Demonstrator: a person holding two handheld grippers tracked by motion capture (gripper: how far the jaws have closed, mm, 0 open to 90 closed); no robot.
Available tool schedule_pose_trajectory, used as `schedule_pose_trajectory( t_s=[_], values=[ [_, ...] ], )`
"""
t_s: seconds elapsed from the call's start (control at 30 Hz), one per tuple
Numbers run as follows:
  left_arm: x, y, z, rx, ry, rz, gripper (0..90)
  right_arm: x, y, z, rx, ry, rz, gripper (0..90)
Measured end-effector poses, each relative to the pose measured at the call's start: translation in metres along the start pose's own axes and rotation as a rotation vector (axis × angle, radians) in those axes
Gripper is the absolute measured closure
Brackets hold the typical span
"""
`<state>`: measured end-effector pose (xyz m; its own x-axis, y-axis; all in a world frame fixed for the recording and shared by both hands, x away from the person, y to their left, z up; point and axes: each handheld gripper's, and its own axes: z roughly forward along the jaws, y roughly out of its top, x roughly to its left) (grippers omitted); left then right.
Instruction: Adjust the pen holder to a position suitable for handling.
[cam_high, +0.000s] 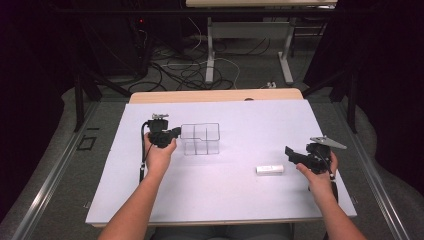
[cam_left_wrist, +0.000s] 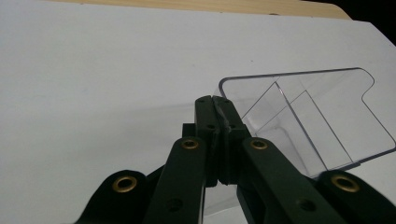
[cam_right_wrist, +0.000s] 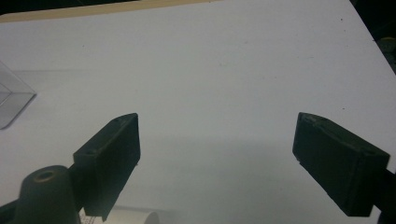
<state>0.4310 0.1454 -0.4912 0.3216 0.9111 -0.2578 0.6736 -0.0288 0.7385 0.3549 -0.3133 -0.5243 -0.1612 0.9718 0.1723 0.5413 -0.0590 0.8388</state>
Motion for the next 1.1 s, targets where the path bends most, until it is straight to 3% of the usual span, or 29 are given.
schedule_pose_trajectory(
  t_s=[0.23,0.53,1.1],
  values=[
    [-0.023,0.000,0.011,0.000,-0.035,0.010,90.0,-0.001,0.000,0.000,0.000,0.001,-0.001,14.5],
    [-0.037,-0.003,0.015,-0.002,-0.062,0.003,90.0,-0.001,0.000,-0.001,0.001,0.001,0.001,14.5],
    [-0.030,-0.006,0.013,-0.004,-0.084,0.005,87.6,0.000,0.000,-0.002,0.002,0.000,0.013,14.5]
  ],
)
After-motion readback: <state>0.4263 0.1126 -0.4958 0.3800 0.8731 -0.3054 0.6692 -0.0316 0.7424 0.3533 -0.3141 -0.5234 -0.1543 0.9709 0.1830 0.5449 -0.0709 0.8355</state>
